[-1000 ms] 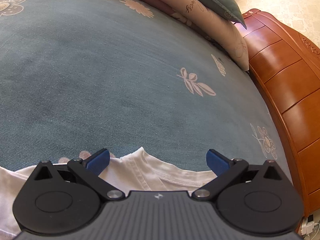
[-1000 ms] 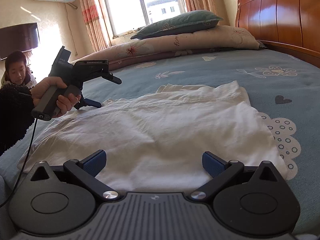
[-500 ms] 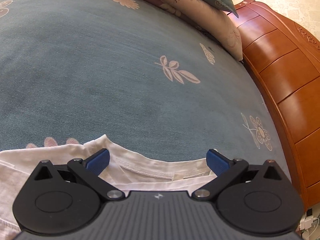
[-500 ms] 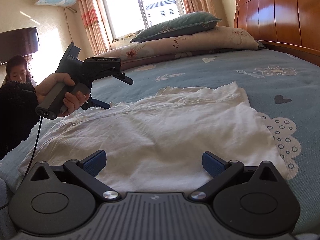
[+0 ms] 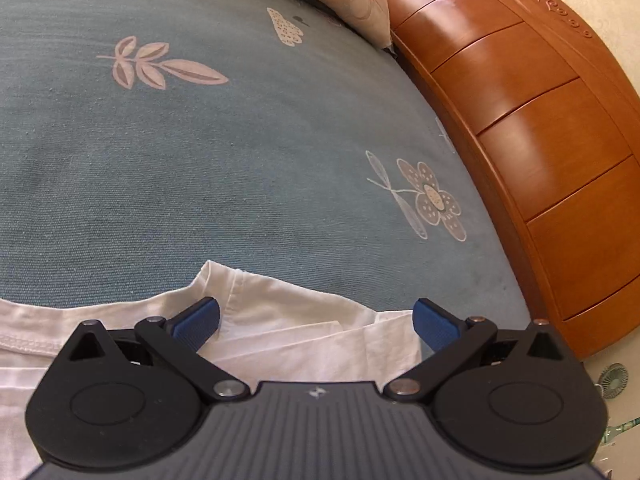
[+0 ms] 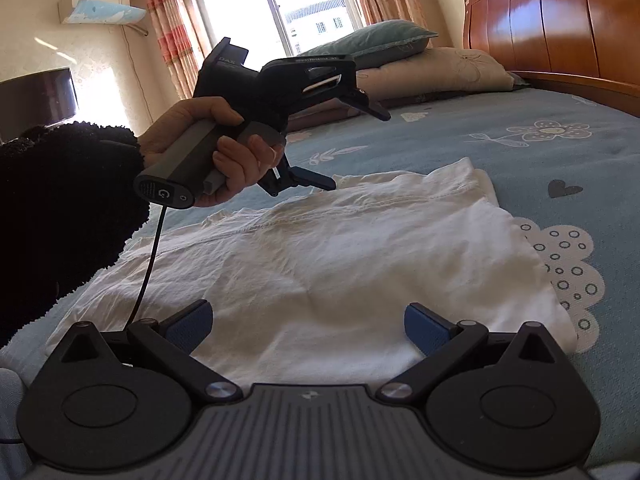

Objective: Fold clothes

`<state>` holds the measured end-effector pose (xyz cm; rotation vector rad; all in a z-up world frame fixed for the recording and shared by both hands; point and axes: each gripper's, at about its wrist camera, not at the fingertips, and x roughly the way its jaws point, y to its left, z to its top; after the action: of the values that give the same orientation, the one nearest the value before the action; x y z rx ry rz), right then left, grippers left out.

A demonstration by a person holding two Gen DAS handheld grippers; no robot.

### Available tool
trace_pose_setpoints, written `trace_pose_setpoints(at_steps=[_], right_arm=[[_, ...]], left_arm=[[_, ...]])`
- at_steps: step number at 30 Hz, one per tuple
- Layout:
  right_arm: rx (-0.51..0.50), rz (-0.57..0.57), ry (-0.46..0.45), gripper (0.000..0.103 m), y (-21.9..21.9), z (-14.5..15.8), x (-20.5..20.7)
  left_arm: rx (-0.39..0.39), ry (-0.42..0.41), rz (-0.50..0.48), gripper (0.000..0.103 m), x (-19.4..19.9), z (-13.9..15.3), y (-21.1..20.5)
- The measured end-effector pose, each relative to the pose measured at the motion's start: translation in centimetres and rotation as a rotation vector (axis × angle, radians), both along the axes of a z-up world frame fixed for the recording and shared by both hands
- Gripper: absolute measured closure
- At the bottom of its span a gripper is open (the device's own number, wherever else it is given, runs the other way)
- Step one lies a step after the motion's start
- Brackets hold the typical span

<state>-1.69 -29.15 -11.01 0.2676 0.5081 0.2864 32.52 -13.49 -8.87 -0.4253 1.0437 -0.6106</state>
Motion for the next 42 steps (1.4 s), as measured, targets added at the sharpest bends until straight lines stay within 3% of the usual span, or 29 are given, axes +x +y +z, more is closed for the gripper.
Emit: trace_pose_setpoints(at_steps=[3, 7, 13, 17, 19, 23, 27, 31, 33, 38, 42], right_arm=[[0.017, -0.001, 0.002, 0.0, -0.2, -0.1, 0.1], [0.02, -0.001, -0.001, 0.0, -0.2, -0.1, 0.1], [0.016, 0.004, -0.001, 0.0, -0.1, -0.2, 0.1], [0.014, 0.001, 0.001, 0.0, 0.0, -0.2, 0.1], [0.012, 0.0, 0.001, 0.0, 0.0, -0.1, 0.1], [0.01, -0.001, 0.0, 0.0, 0.0, -0.2, 0.1], [0.005, -0.004, -0.002, 0.0, 0.1, -0.2, 0.1], [-0.004, -0.006, -0.003, 0.0, 0.2, -0.2, 0.1], [-0.012, -0.007, -0.004, 0.0, 0.3, -0.1, 0.1], [-0.028, -0.01, -0.007, 0.0, 0.5, -0.1, -0.1], [-0.038, -0.013, -0.005, 0.0, 0.6, -0.2, -0.2]], left_arm=[[0.032, -0.046, 0.025, 0.001, 0.3, 0.3, -0.2], [0.019, -0.061, 0.041, 0.001, 0.3, 1.7, -0.1], [0.095, -0.062, -0.017, 0.001, 0.3, 0.6, -1.9], [0.118, -0.05, -0.007, 0.001, 0.1, 1.4, -1.7], [0.134, -0.074, -0.019, 0.001, -0.8, 3.2, -1.2], [0.229, -0.109, -0.066, 0.001, -3.3, 7.2, 0.3], [0.298, -0.099, -0.087, 0.001, -6.0, 9.4, 3.1], [0.354, -0.099, -0.046, 0.001, -8.1, 10.8, 7.2], [0.337, -0.098, -0.005, 0.001, -9.3, 11.2, 9.9], [0.266, -0.011, 0.077, 0.001, -12.7, 8.0, 14.8], [0.252, 0.07, 0.144, 0.001, -14.9, 3.9, 17.3]])
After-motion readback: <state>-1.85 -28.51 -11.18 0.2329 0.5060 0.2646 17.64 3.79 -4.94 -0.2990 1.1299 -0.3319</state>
